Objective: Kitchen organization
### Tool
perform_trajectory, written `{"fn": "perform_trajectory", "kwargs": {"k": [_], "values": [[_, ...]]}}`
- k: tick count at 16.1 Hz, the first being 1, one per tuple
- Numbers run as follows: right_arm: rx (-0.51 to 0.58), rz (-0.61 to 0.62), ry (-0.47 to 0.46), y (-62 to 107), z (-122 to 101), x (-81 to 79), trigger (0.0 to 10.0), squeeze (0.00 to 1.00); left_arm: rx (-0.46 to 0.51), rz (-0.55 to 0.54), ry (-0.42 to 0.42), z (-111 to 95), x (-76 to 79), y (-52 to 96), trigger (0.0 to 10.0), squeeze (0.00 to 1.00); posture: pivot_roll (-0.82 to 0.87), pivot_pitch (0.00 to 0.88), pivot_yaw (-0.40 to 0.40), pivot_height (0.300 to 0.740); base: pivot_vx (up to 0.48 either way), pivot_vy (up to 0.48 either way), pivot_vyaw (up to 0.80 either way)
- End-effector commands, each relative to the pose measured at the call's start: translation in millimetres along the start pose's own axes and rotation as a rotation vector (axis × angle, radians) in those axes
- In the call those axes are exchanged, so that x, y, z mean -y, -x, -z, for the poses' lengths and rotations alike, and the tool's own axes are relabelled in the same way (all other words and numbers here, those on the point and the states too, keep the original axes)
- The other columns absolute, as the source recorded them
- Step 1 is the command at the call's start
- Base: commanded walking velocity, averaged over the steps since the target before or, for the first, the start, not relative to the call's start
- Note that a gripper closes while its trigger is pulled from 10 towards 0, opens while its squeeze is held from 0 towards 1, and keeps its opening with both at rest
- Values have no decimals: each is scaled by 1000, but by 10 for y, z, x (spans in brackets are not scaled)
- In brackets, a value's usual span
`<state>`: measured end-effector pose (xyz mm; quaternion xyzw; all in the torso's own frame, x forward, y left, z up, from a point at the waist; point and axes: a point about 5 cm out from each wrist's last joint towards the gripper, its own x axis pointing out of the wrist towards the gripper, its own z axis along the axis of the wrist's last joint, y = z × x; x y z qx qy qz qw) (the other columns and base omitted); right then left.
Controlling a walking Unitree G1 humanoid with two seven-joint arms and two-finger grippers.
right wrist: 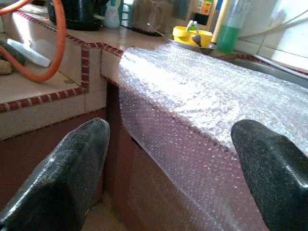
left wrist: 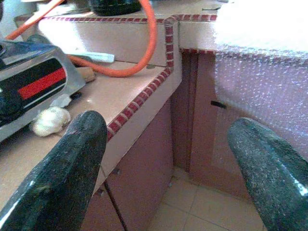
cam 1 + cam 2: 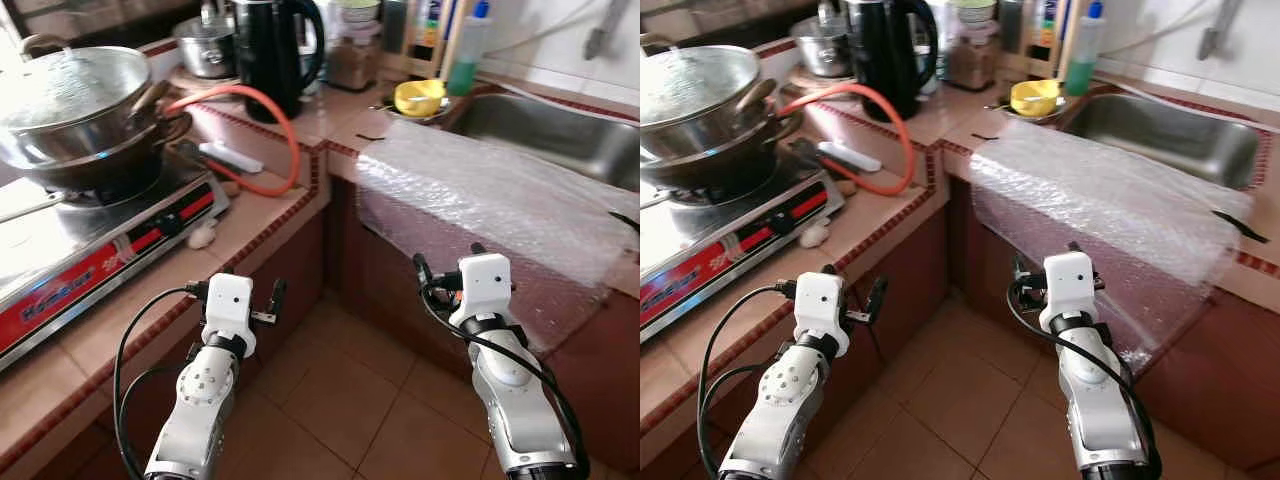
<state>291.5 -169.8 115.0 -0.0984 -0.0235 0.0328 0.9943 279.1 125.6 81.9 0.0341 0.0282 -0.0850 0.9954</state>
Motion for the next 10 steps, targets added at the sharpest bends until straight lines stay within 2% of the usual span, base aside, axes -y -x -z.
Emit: {"fn": "perform_trajectory", "kwargs": {"k": [1,7,10], "values": [[17,5,1,-13,-54,13,10000,0,13,15,-9,-35,5,-4,10000,0,-252,17,77,740,0,0,-788],[27,-3,-5,-21,-59,11,10000,0,16,26,-7,-34,13,2,10000,0,-250,11,76,740,0,0,-788],[31,-13,0,-17,-67,-7,10000,0,17,27,-8,-37,8,8,10000,0,-249,14,78,740,0,0,0]]}}
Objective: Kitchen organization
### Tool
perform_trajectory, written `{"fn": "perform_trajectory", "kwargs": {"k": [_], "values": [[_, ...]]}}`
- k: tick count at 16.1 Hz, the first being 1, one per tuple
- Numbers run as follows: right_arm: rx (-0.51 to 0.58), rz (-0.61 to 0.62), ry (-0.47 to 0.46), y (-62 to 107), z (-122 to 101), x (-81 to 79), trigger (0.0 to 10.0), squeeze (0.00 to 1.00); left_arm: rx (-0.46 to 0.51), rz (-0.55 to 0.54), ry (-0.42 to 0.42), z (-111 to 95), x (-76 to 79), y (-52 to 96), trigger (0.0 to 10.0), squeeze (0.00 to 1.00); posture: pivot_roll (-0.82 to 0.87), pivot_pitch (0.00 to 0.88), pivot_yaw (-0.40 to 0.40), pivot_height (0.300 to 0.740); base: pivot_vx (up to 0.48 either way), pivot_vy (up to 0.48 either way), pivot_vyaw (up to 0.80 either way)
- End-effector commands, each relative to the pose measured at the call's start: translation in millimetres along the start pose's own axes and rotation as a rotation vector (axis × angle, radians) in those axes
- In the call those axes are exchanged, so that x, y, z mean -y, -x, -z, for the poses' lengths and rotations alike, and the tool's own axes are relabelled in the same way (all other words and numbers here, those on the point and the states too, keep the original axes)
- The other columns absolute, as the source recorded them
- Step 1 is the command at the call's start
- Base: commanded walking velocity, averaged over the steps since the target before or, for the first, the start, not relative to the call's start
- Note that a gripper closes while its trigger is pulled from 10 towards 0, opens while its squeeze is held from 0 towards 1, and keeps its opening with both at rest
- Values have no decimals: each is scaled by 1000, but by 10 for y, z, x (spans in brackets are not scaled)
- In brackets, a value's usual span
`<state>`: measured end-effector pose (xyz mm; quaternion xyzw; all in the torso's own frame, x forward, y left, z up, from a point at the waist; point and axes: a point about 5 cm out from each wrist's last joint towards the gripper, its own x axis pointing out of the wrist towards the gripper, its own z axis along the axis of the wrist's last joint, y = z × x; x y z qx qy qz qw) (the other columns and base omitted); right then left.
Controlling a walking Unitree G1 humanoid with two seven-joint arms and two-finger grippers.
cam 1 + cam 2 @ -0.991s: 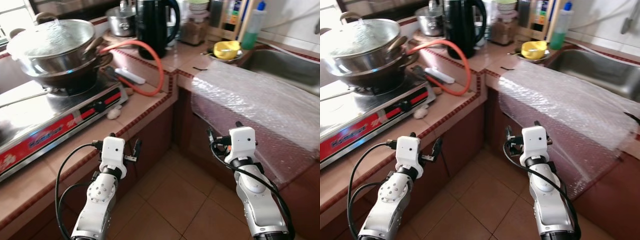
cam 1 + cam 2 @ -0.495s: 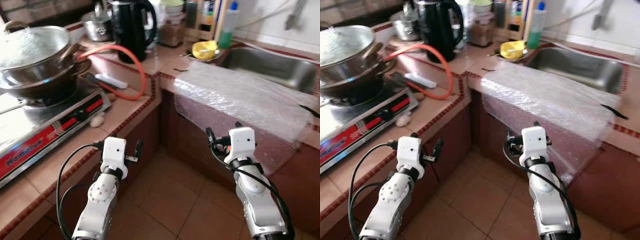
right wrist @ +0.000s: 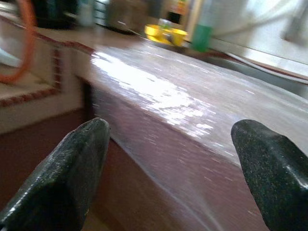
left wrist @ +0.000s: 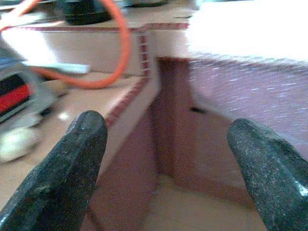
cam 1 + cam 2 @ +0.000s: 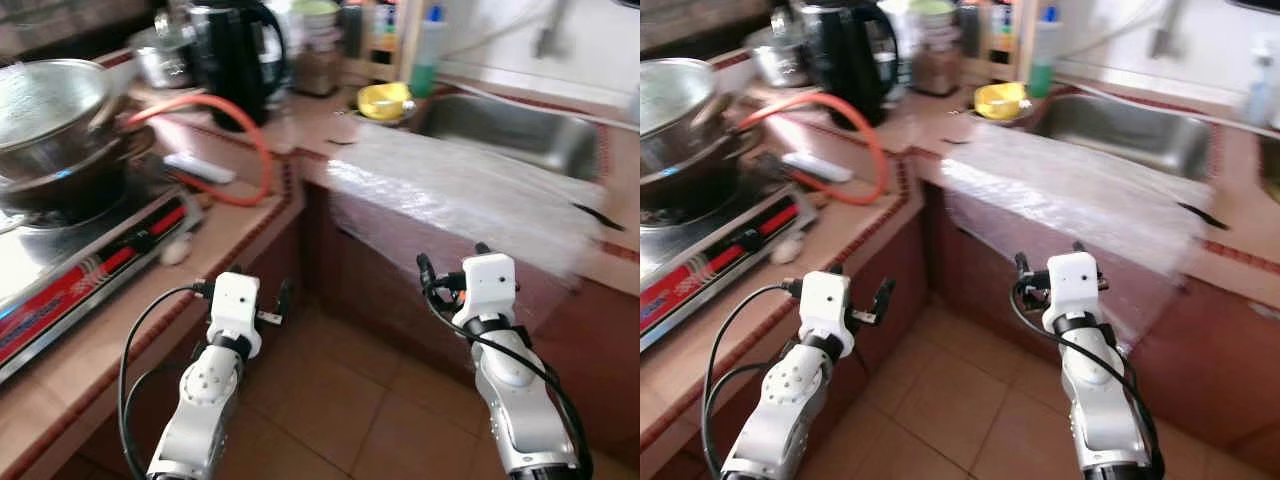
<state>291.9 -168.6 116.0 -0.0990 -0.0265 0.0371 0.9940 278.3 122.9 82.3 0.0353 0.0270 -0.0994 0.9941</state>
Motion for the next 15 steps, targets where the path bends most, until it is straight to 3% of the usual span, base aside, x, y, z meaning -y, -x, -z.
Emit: {"fn": "perform_trajectory", "kwargs": {"k": [1,3,15], "values": [[27,-7,1,-6,-63,-6,10000,0,13,-3,-4,-32,-20,8,10000,0,-250,17,80,740,0,0,0],[9,-7,-1,3,-41,-11,10000,0,11,-1,-1,-24,-5,13,10000,0,-250,18,78,740,0,0,-306],[8,-7,-3,9,-32,3,10000,0,22,-15,-4,-44,-17,8,10000,0,-252,19,80,740,0,0,-800]]}}
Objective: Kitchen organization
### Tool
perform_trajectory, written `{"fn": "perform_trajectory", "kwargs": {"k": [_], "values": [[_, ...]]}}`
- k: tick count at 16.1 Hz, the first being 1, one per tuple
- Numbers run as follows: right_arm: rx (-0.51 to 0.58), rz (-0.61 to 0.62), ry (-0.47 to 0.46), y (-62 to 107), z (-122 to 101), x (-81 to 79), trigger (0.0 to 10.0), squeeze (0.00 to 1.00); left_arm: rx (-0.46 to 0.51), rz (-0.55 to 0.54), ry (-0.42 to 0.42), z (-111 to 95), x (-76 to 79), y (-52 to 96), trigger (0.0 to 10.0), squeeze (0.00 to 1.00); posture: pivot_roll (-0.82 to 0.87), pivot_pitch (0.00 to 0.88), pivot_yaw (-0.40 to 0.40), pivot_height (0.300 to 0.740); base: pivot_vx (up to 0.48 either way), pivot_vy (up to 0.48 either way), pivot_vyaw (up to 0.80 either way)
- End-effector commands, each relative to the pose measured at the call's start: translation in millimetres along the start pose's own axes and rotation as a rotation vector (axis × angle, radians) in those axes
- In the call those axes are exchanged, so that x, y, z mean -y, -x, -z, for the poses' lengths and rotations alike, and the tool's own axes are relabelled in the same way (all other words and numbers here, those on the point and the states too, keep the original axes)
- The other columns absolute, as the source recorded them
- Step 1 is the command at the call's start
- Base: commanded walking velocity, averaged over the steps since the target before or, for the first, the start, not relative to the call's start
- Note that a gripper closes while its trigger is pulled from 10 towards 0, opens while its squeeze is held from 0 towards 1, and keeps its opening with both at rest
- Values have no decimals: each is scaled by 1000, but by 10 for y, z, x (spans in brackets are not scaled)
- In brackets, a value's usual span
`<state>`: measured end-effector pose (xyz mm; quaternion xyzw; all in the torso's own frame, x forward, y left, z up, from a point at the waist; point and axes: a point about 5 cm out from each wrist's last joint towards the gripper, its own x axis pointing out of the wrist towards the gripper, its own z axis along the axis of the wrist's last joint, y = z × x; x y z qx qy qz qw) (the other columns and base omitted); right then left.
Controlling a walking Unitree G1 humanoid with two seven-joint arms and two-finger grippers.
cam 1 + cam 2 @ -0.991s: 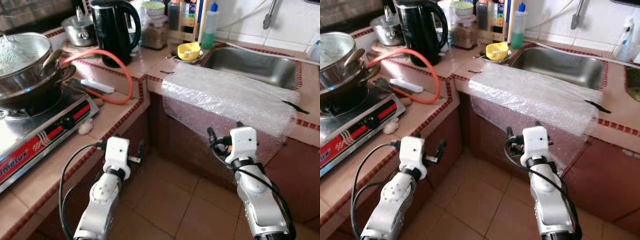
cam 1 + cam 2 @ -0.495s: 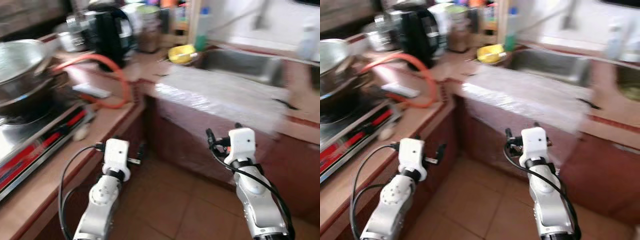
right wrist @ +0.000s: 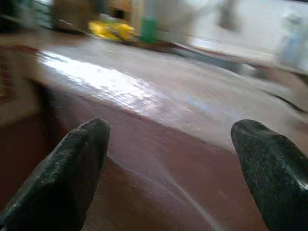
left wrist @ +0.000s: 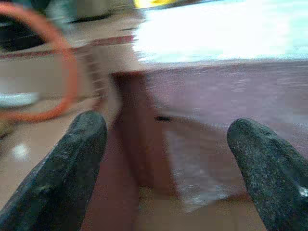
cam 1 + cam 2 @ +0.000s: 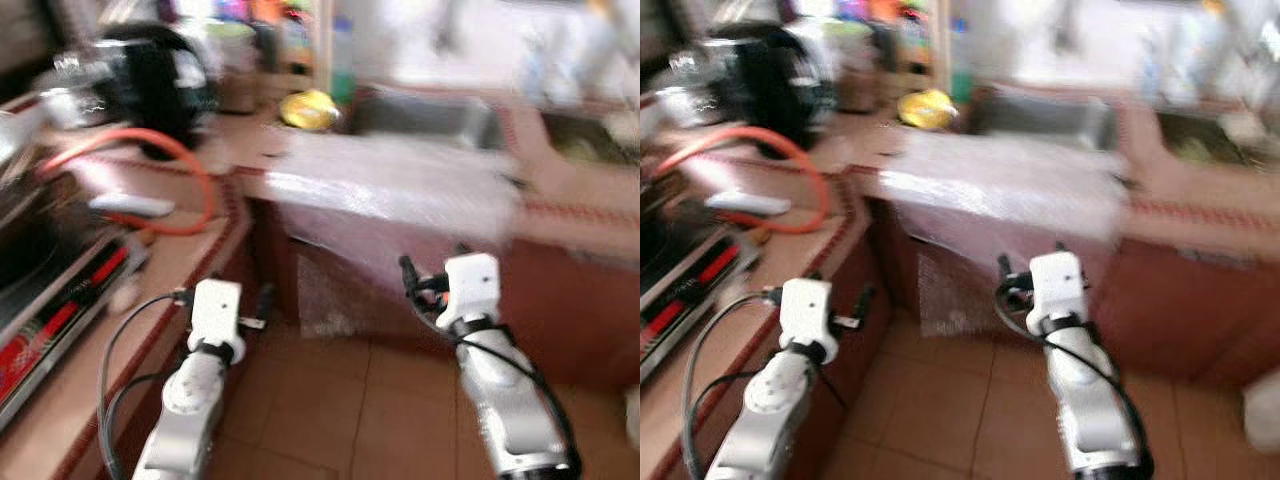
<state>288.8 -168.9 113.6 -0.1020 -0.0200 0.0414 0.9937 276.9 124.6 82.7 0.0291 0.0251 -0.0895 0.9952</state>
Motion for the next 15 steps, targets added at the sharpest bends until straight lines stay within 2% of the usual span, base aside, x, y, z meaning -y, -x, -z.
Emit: {"fn": "perform_trajectory", "kwargs": {"k": [1,9,11,13,15], "values": [[20,4,-8,-22,-55,11,10000,0,20,3,-17,-45,-7,-10,10000,0,-252,19,80,740,0,0,-800],[28,11,-12,-10,-67,21,10000,0,38,-15,-18,-98,-52,-23,10000,0,-253,22,84,740,0,0,-761],[41,-3,11,-9,-87,14,10000,0,47,-30,7,-129,-72,-27,10000,0,-251,23,82,740,0,0,0],[50,-23,23,-8,-102,-10,10000,0,54,-64,-8,-144,-105,-25,10000,0,-249,21,80,740,0,0,0],[55,-36,18,-16,-112,-31,10000,0,55,-196,-68,-144,-263,-8,10000,0,-243,20,74,740,0,0,0]]}}
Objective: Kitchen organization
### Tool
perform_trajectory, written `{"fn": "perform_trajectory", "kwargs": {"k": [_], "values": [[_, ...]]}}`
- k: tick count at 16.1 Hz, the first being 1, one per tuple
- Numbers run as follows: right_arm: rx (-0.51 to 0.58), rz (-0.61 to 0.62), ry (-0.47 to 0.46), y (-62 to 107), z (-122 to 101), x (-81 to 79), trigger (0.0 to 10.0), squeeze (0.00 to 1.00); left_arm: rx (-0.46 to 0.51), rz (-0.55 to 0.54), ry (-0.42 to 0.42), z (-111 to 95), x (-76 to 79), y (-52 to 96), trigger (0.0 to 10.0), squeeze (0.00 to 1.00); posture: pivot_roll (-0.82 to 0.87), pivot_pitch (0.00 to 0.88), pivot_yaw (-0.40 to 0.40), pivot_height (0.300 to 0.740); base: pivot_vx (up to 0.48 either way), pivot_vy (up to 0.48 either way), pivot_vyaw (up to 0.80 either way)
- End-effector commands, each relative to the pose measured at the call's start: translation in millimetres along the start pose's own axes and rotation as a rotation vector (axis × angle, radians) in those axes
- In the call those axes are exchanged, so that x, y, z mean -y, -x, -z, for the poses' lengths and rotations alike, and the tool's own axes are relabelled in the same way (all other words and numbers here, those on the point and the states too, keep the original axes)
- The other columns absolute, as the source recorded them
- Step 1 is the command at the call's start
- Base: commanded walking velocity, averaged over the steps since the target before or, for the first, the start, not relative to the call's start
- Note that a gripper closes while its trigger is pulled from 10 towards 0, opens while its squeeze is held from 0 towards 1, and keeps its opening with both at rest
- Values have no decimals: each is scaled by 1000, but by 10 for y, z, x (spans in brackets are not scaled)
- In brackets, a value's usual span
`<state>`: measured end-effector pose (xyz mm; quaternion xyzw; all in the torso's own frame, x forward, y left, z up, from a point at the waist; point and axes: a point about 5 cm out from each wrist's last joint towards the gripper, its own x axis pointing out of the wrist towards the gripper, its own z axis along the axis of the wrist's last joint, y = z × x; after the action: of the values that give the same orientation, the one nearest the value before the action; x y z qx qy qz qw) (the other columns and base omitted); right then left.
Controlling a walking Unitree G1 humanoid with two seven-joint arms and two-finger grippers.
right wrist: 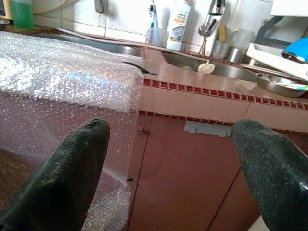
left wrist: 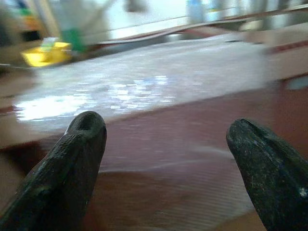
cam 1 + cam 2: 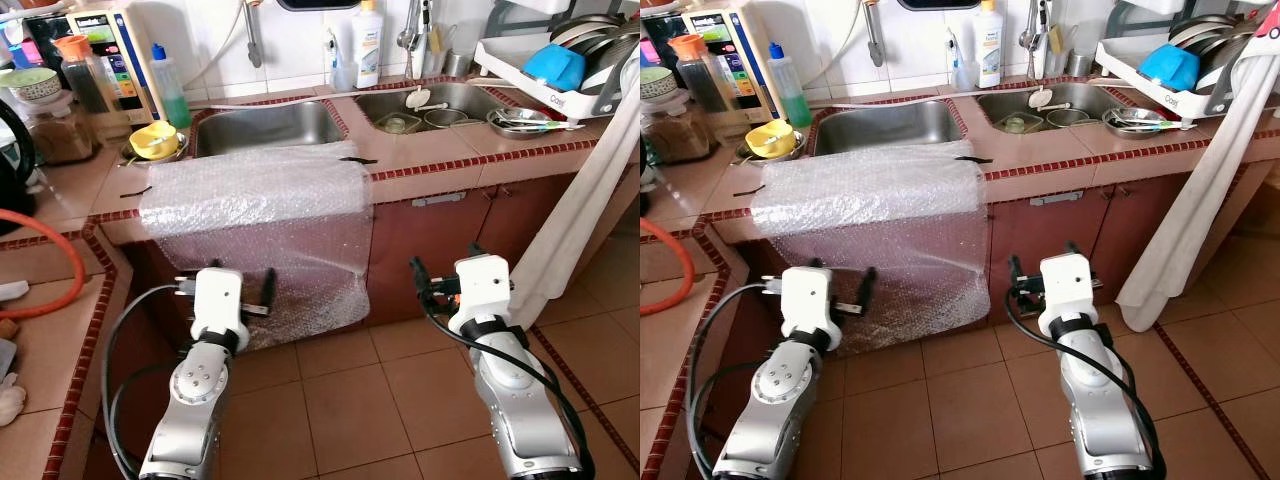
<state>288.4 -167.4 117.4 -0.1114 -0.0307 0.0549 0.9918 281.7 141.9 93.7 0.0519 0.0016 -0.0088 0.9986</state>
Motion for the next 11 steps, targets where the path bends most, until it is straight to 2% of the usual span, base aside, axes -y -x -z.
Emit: {"fn": "perform_trajectory", "kwargs": {"k": [1,4,8,11], "values": [[34,-13,-5,-24,-77,-24,10000,0,8,-98,-36,-18,-193,-11,10000,0,-240,20,72,740,0,0,0],[38,-18,-6,-10,-84,-15,10000,0,-19,-117,-60,50,-310,29,10000,0,-227,21,67,740,0,0,0],[46,-8,-1,13,-97,-3,10000,0,-31,-140,-83,79,-377,45,10000,0,-233,24,81,740,0,0,0],[51,-4,-1,30,-101,-27,10000,0,-31,-138,-88,70,-407,34,10000,0,-233,27,96,740,0,0,773]]}}
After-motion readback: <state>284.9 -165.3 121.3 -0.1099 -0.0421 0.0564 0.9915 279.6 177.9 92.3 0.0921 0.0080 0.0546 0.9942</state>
